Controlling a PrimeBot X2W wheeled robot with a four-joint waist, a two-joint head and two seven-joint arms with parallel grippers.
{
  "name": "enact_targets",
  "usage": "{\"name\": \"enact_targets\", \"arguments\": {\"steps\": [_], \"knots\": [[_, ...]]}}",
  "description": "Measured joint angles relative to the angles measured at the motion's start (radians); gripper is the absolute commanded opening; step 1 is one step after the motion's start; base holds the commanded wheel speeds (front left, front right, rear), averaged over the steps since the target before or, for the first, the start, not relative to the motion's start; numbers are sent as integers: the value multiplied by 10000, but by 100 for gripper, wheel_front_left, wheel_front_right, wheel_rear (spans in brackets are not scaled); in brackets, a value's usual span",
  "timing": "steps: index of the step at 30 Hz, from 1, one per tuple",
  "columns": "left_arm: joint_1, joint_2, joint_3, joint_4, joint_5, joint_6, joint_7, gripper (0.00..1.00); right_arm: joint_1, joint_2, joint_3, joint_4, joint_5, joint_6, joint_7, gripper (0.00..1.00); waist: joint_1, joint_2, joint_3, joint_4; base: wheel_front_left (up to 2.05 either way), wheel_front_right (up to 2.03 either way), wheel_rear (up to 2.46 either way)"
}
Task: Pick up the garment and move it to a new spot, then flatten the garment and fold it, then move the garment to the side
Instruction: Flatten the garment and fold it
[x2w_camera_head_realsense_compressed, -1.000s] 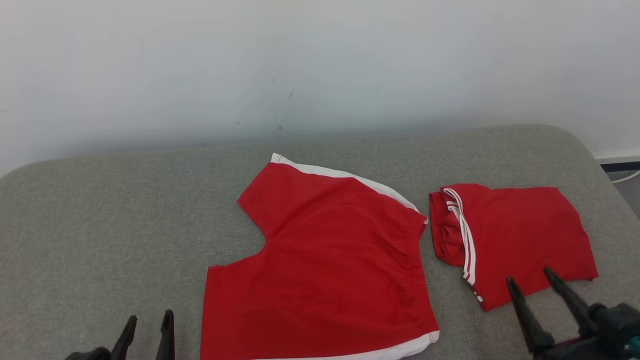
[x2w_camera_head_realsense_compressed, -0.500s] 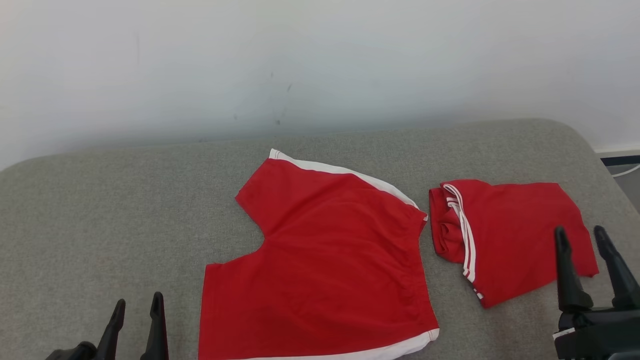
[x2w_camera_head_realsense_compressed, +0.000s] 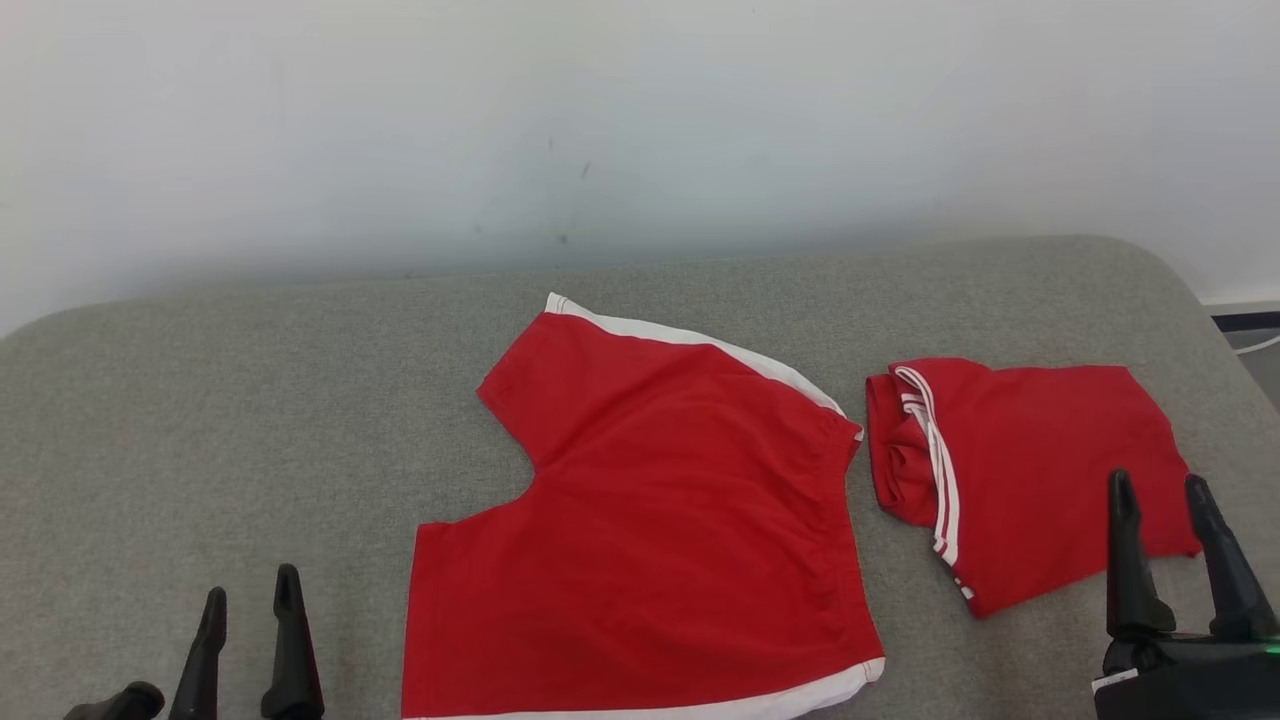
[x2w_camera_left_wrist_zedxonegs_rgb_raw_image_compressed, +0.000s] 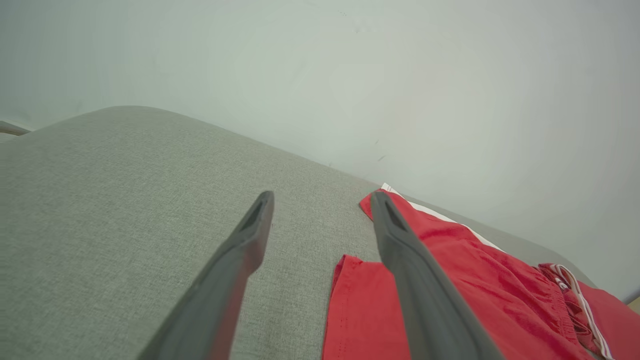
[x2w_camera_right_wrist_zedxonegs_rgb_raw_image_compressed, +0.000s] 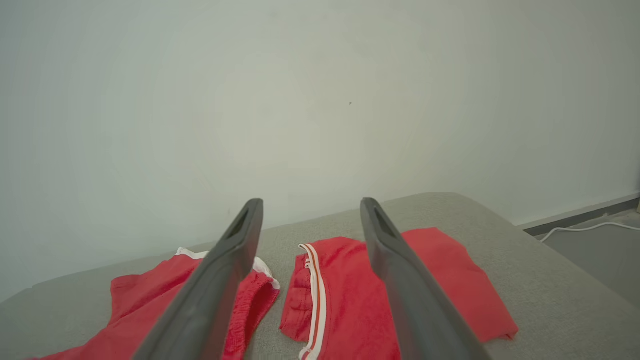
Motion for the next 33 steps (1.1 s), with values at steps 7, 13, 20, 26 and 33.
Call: {"name": "enact_targets", "arguments": {"steps": [7, 13, 20, 26, 33], "knots": [[0, 226, -251, -17, 393, 0, 217, 100, 151, -163, 276, 222, -146, 182, 2, 100, 0, 0, 57, 118, 0, 0, 0], [-8, 713, -585, 12, 1657, 0, 761, 100, 169, -265, 539, 464, -244, 213, 109, 100, 0, 0, 32, 243, 0, 0, 0], [37, 477, -104, -199, 2675, 0, 1051, 100, 175, -359, 694, 487, -462, 213, 328, 100, 0, 0, -45, 371, 0, 0, 0], [329, 140, 504, -472, 3041, 0, 1252, 100, 214, -410, 734, 504, -541, 211, 449, 100, 0, 0, -31, 452, 0, 0, 0], [400, -359, 1041, -940, 3022, 0, 1250, 100, 263, -401, 742, 497, -587, 182, 543, 100, 0, 0, 58, 547, 0, 0, 0]]}}
